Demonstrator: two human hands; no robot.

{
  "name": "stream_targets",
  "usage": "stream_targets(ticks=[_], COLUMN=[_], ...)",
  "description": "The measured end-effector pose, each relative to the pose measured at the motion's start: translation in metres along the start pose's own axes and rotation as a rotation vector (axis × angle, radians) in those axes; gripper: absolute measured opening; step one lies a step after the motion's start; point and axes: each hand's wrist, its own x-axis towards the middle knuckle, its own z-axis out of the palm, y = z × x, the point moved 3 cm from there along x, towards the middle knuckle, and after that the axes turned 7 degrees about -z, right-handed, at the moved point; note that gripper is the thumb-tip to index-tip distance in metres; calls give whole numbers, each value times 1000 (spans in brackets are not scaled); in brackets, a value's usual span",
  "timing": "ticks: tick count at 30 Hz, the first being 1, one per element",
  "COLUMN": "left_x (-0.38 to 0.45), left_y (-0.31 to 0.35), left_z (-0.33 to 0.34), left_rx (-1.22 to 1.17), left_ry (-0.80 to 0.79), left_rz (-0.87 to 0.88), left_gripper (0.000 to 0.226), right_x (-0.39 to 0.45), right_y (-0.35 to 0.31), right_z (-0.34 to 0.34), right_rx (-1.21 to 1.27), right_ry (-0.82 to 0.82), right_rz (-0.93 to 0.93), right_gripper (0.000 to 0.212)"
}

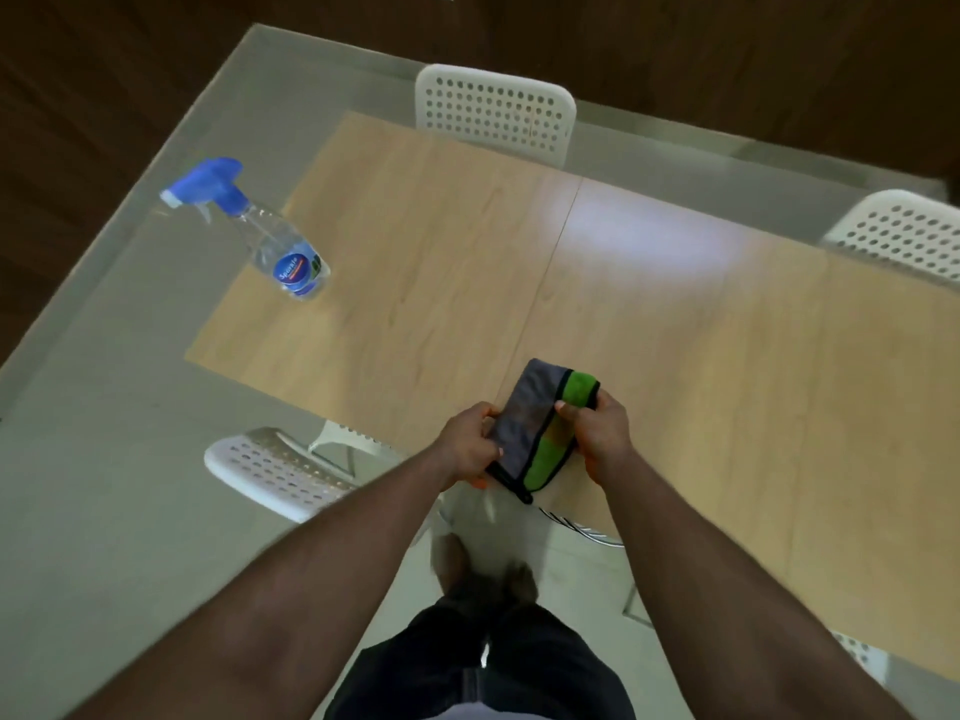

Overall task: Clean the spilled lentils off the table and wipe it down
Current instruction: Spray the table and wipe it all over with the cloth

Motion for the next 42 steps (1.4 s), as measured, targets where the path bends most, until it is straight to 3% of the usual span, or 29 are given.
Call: stream_targets(ticks=[9, 12, 15, 19, 22, 28, 33, 42], left_x=[8, 8, 5, 0, 3, 19, 26, 29], left_y=[-7, -13, -21, -25, -27, -48, -74, -52], left_z=[10, 7, -12, -64, -113, -221, -328, -411], left_rx=[243, 288, 308, 333, 342, 384, 520, 605], left_ry=[223, 262, 293, 312, 330, 346, 349, 380], left_rz=[155, 119, 86, 115, 132, 153, 120, 147], left_gripper=[39, 47, 58, 58, 56, 54, 58, 67], right_x=[-4, -11, -19, -35, -38, -41, -48, -49], right_y=[-4, -11, -20, -46, -59, -76, -104, -157], right_z=[6, 5, 7, 40, 89, 221, 320, 390], right_rx=[-355, -485, -695, -851, -874, -839, -696, -544], right_ry=[68, 100, 172, 189, 82, -213, -192, -186], right_rz=[-243, -277, -314, -485, -562, -545, -509, -556], right_gripper=[35, 51, 74, 69, 61, 45, 48, 77])
